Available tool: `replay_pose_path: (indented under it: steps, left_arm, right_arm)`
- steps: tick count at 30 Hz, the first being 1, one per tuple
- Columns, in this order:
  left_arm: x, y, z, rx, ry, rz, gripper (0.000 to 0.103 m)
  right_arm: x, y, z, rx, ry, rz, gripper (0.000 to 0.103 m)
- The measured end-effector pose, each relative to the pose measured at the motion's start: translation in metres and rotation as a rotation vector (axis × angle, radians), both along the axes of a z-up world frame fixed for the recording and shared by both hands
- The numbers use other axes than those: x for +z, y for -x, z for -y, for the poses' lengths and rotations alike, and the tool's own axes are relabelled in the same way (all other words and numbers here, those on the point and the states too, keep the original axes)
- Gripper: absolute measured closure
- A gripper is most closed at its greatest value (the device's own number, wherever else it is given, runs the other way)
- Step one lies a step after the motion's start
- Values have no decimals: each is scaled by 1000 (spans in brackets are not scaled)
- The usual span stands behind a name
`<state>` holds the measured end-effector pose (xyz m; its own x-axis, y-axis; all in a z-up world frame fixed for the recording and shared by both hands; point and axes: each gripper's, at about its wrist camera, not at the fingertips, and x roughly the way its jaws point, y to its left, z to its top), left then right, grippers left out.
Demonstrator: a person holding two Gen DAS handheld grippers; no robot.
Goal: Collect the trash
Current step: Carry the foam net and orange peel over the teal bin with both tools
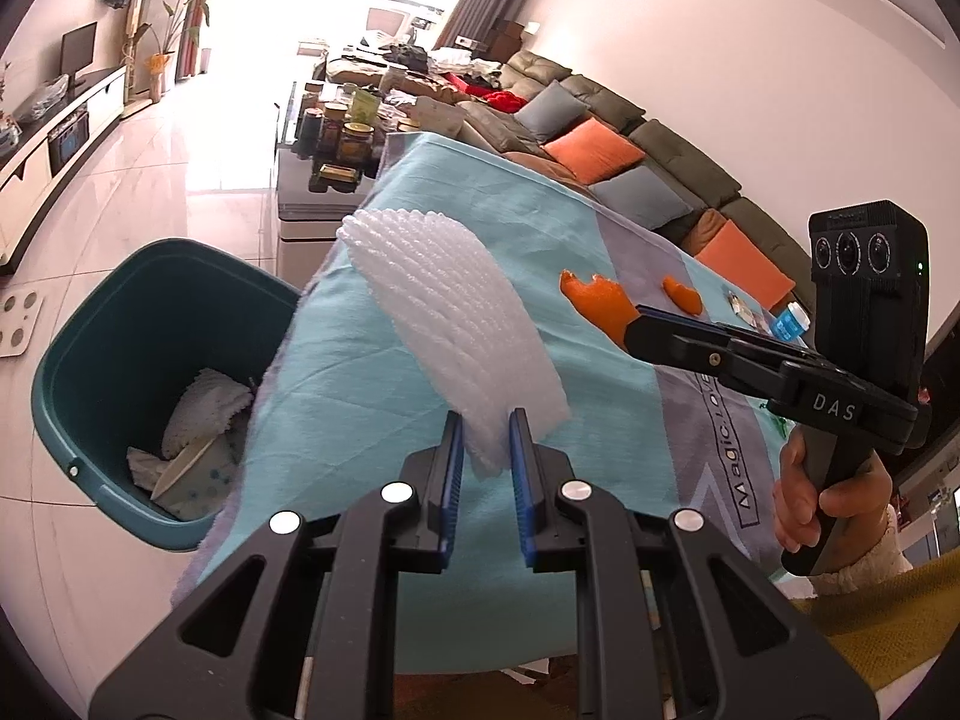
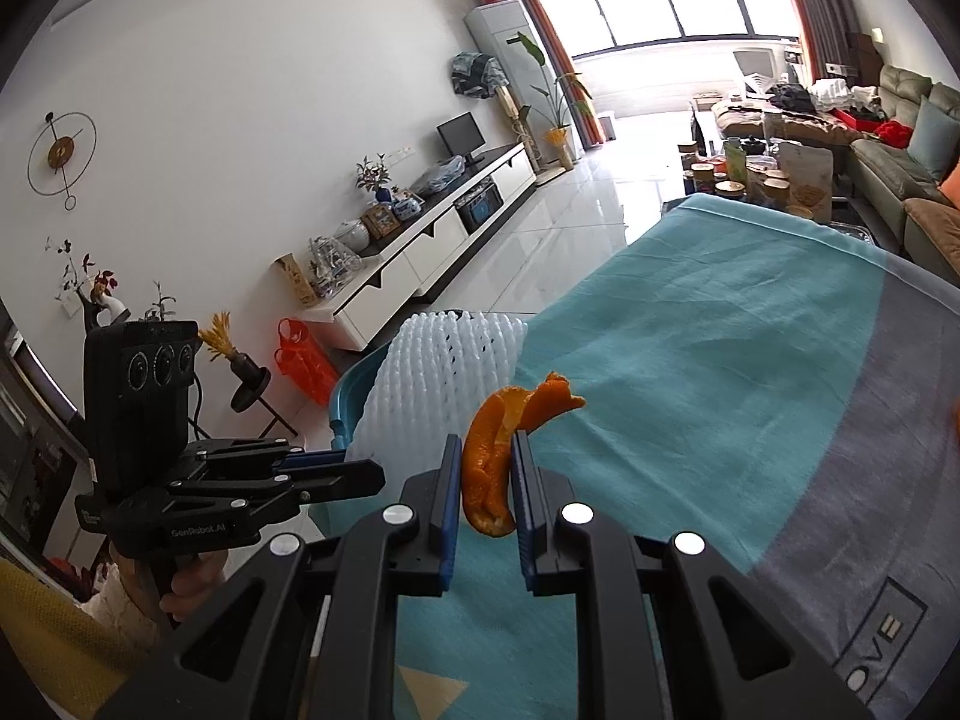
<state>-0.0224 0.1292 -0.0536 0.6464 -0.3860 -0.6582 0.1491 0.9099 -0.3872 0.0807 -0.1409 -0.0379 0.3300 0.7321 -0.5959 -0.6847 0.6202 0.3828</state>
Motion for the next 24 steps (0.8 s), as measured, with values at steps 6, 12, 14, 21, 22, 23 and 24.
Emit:
replay_pose_path:
  steps: [6, 12, 14, 21, 22, 23, 24]
  left_arm:
    - [1, 4, -10, 28, 1, 3, 87]
    - [2, 8, -21, 60, 8, 7, 87]
    - [3, 9, -26, 71, 7, 10, 87]
    - [3, 14, -41, 105, 14, 10, 87]
    - [3, 15, -41, 109, 16, 10, 87]
    - [3, 16, -44, 116, 17, 11, 87]
    - [3, 16, -45, 121, 17, 11, 87]
  right_arm:
    - [-1, -1, -12, 31, 1, -3, 88]
    - [1, -3, -23, 58, 3, 4, 88]
    - [2, -4, -27, 68, 4, 6, 88]
    - [2, -5, -43, 102, 8, 2, 88]
    - [2, -5, -44, 106, 8, 1, 88]
    - [2, -5, -45, 110, 7, 0, 88]
    - [1, -6, -47, 115, 10, 2, 88]
